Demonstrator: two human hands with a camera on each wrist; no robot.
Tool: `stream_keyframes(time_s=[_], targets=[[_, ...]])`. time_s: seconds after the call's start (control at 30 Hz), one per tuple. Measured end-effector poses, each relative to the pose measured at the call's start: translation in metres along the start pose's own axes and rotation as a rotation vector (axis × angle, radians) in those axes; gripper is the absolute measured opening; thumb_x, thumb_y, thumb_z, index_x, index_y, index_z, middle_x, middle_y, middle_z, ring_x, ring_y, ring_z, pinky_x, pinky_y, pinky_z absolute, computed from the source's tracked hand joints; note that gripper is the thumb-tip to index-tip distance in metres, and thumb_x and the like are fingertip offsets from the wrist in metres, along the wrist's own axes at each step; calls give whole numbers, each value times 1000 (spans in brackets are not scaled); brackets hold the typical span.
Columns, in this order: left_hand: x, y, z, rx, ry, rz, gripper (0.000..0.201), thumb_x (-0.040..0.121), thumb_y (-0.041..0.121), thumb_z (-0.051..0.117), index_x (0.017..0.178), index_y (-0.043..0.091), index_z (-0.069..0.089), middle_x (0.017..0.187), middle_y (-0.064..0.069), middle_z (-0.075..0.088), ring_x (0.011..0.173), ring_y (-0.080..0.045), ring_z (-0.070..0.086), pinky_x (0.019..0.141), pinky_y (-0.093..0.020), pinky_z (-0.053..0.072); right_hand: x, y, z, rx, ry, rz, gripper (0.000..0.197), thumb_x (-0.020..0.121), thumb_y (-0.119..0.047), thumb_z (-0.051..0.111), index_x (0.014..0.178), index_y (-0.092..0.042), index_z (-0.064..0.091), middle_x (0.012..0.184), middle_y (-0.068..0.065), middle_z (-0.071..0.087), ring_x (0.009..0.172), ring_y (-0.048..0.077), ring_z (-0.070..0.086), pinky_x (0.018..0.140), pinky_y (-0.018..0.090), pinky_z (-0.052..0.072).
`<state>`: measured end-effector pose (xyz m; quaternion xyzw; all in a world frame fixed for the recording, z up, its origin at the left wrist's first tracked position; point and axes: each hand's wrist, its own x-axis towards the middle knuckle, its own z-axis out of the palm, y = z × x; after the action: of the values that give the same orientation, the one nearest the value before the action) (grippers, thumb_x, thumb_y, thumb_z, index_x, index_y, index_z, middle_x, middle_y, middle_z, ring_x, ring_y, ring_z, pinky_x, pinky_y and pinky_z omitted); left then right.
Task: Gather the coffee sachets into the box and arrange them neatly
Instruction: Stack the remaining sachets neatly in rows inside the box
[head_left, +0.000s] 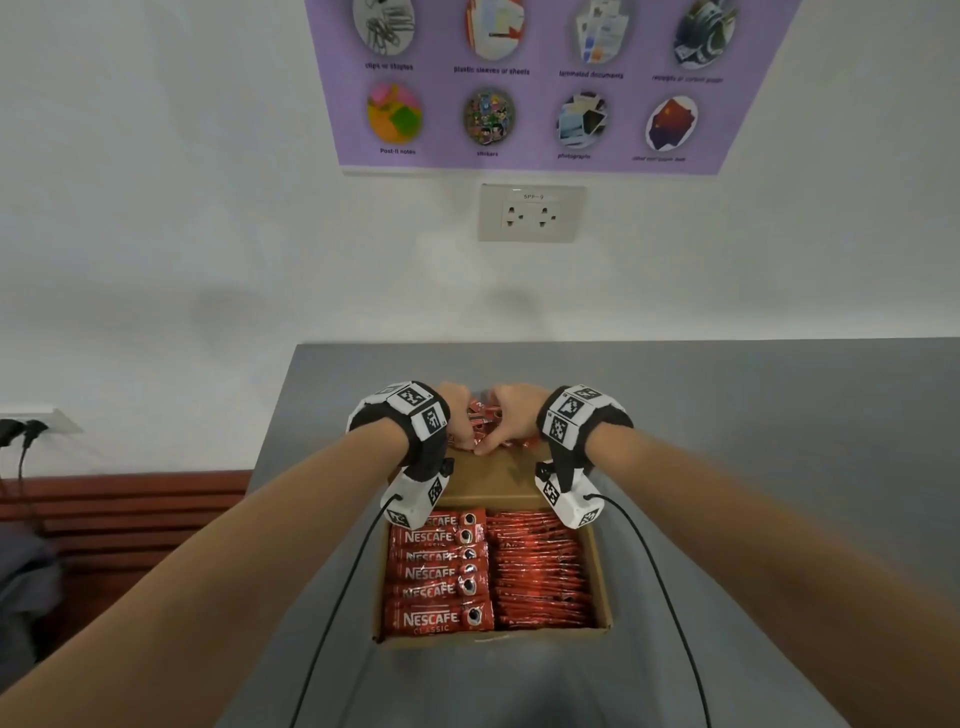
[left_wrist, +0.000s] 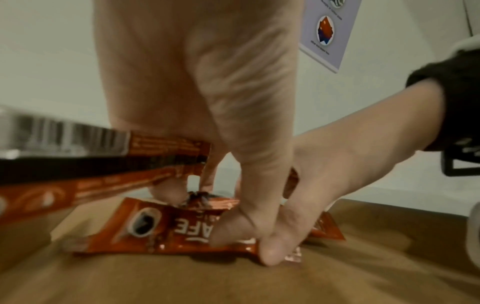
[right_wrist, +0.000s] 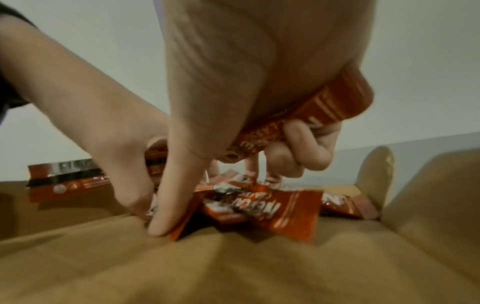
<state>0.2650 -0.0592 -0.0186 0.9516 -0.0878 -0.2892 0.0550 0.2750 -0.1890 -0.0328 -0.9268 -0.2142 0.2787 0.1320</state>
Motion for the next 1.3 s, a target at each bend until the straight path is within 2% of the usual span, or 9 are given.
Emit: stream_keyframes(time_s=[0.07,0.2,0.3,0.53,0.9,1.0,1.1,1.2,1.3], targets=[[0,0,1,16,-1,-8,47,73,16,73,116,4,58,98,-9,63,83,-21,59,63,-26,46,5,-2,1,-34,10,29,59,71,-42,76,118,-12,57,104,7,68,93,24,63,87,35,50],[2,-4,9,53,80,-2,46,76,15,71,118,3,55,114,-13,63,102,-26,61,79,-29,49,8,-5,3,-95,71,62,55,79,-33,70,122,-6,50,112,13,63,102,29,60,90,38,48],[5,-5,12,59,91,12,43,77,17,71,115,4,56,113,-13,63,102,-27,62,82,-30,49,11,-5,6,-134,93,71,59,81,-33,68,127,-5,43,116,14,61,104,29,59,91,39,47],[3,-7,14,73,213,75,35,89,26,60,116,4,57,115,-16,62,104,-32,59,85,-35,46,4,-10,2,-324,114,47,29,90,-31,55,106,-8,59,100,11,67,89,27,63,71,32,48],[-58,-1,-11,-213,391,225,37,93,24,52,125,7,43,112,-17,61,98,-32,59,84,-37,45,-65,-28,-19,-86,454,-42,34,91,-34,55,120,-17,53,106,8,67,95,29,62,76,35,46],[-91,4,-7,-267,439,276,36,94,28,51,124,9,44,107,-10,62,90,-25,60,79,-33,47,-96,-41,-13,24,573,-105,34,89,-28,57,121,-17,54,105,6,68,91,26,62,73,30,43],[-118,6,10,-286,471,347,28,92,30,53,115,13,50,100,-5,65,81,-19,61,73,-28,48,-119,-50,4,47,643,-159,20,86,-25,59,104,-17,58,95,3,67,86,25,62,71,32,45],[-139,6,32,-266,441,402,27,93,31,53,114,14,50,94,1,61,68,-7,57,60,-14,42,-136,-56,23,34,630,-201,14,86,-26,62,97,-18,57,91,1,68,81,22,63,73,36,50],[-155,4,50,-300,390,428,26,96,29,48,117,15,50,94,3,61,66,-5,58,58,-14,47,-147,-60,38,38,574,-227,21,88,-27,61,104,-16,56,96,0,68,82,17,64,74,28,50]])
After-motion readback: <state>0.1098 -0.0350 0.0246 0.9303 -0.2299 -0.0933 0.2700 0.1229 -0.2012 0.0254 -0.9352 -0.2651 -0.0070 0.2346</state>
